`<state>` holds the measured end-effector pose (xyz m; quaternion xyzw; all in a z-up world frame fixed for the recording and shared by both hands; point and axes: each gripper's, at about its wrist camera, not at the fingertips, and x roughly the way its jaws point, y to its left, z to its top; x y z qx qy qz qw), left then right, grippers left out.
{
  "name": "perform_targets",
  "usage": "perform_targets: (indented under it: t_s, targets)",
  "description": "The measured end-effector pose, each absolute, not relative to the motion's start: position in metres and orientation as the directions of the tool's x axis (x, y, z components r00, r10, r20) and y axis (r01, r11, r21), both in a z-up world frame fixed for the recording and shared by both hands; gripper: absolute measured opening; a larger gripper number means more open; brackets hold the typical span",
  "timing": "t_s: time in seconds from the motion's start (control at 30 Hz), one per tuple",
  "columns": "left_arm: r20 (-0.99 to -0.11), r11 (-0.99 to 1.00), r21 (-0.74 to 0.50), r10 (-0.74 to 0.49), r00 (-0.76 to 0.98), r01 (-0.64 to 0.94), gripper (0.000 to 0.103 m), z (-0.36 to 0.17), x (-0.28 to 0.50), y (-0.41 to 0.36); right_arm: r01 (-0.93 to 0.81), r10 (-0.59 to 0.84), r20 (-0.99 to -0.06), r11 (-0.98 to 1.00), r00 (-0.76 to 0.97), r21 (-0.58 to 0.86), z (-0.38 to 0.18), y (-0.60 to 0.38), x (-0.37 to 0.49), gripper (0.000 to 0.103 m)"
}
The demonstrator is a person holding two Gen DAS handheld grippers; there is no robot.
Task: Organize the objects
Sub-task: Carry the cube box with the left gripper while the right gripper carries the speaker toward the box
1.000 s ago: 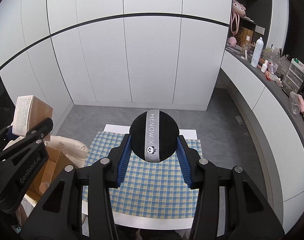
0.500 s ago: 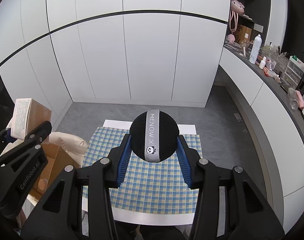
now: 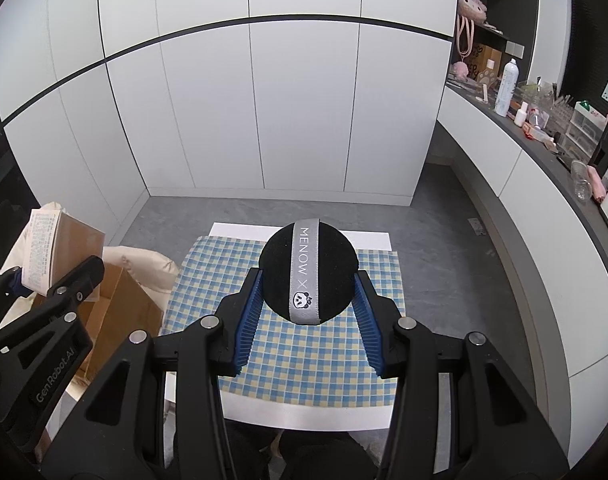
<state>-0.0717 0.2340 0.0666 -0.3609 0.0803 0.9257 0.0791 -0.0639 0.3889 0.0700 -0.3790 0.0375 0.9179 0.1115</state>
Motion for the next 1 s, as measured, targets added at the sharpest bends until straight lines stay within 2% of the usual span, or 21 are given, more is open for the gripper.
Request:
perform_targets:
  t_s: [0.1,1.0]
  targets:
    - [-0.651,-0.973,0.132,0.06,-0.757,-0.19,0.043,0.067,-0.054,0.234,-0.227,0.172,-0.704,-0.974,-0.689,-0.016,0.067,0.385,-0.052,0.047]
    - [-0.676,-0.962,0.057,0.16,-0.719,-0.267,0.043,0.03,0.052,0.199,-0.14,0.111,-0.722,-0.99,-0.683,-0.02,0.009,0.346,0.059,0.047]
